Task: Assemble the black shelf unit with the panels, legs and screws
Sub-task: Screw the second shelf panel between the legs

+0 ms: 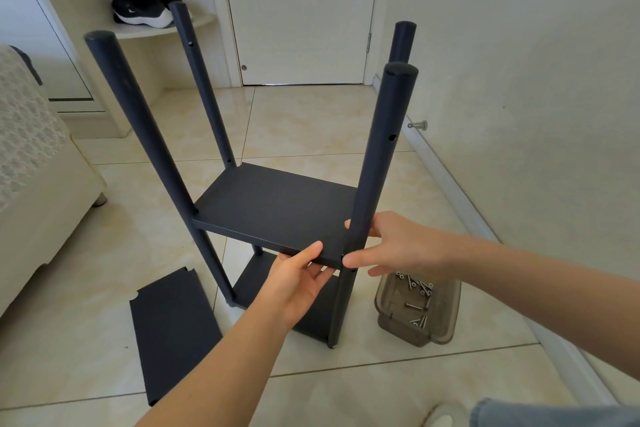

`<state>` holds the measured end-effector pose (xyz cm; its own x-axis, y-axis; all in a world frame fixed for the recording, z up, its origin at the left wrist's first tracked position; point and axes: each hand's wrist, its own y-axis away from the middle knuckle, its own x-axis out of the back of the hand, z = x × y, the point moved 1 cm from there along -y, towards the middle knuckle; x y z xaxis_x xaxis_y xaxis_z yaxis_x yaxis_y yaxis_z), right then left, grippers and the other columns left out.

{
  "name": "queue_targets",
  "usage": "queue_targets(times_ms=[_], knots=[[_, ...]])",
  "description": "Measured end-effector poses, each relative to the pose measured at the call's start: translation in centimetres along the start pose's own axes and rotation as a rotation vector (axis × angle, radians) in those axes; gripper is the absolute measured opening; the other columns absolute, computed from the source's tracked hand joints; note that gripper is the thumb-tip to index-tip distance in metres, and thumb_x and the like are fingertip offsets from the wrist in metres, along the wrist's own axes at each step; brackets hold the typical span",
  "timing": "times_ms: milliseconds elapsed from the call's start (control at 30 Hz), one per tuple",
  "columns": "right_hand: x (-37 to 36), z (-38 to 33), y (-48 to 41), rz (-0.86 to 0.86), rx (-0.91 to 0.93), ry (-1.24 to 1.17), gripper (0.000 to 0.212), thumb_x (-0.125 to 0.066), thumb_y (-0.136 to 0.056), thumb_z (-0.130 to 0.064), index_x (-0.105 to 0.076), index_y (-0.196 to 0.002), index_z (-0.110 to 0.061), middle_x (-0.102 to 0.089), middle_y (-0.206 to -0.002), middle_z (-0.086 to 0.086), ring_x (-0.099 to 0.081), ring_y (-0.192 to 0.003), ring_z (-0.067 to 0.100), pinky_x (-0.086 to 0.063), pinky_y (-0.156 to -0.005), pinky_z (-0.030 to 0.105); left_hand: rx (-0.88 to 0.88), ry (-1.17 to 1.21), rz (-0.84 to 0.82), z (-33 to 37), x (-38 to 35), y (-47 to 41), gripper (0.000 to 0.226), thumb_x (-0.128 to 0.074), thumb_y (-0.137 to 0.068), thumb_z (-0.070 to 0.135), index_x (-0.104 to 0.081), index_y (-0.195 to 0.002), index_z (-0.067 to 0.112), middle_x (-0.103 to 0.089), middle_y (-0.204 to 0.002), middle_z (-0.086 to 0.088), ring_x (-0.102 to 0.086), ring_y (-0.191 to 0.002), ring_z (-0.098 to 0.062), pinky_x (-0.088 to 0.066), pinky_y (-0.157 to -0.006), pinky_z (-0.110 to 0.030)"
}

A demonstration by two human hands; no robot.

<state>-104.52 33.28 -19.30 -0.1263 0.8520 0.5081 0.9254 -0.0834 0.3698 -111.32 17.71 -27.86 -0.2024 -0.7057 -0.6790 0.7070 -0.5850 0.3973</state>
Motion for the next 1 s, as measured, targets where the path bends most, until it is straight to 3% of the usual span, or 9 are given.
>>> queue_targets(times_ms=[200, 500, 767, 1000], knots=[[-0.4, 0.1, -0.4, 0.108, 0.058, 0.024, 0.039, -0.062, -0.095, -0.028, -0.055, -0.133, -0.022, -0.054, -0.131, -0.003, -0.058, -0.115, 0.015, -0.058, -0.087, 0.03, -0.022, 0.014, 0.011, 0.1, 0.0, -0.4, 0.039, -0.059, -0.095, 0.0, -0.058, -0.132, 0.011, -0.071, -0.12, -0.013, -0.07, -0.109, -0.03, -0.055, -0.094, -0.045], [2.0, -0.2, -2.4, 0.075, 0.102, 0.082, 0.032, -0.058, -0.097, -0.028, -0.055, -0.128, -0.034, -0.059, -0.122, -0.005, -0.06, -0.11, 0.012, -0.059, -0.082, 0.03, -0.066, 0.062, 0.088, 0.4, -1.3, -2.3, 0.033, -0.061, -0.094, 0.001, -0.062, -0.123, 0.016, -0.075, -0.111, -0.009, -0.074, -0.1, -0.027, -0.057, -0.084, -0.042], [4.0, 0.2, -4.3, 0.108, 0.136, 0.175, 0.039, -0.063, -0.093, -0.034, -0.054, -0.131, -0.033, -0.061, -0.121, -0.006, -0.061, -0.106, 0.012, -0.06, -0.075, 0.026, -0.092, 0.062, 0.145, 0.4, -2.3, -4.0, 0.035, -0.063, -0.093, 0.002, -0.06, -0.125, 0.015, -0.073, -0.115, -0.01, -0.071, -0.103, -0.028, -0.056, -0.091, -0.043], [5.2, 0.5, -4.4, 0.079, 0.131, 0.137, 0.038, -0.062, -0.095, -0.022, -0.054, -0.132, -0.027, -0.06, -0.114, -0.006, -0.062, -0.107, 0.014, -0.06, -0.078, 0.028, -0.104, 0.065, 0.173, -0.1, -3.4, -4.5, 0.025, -0.063, -0.093, 0.002, -0.065, -0.114, 0.016, -0.075, -0.105, -0.008, -0.071, -0.101, -0.028, -0.053, -0.097, -0.045]])
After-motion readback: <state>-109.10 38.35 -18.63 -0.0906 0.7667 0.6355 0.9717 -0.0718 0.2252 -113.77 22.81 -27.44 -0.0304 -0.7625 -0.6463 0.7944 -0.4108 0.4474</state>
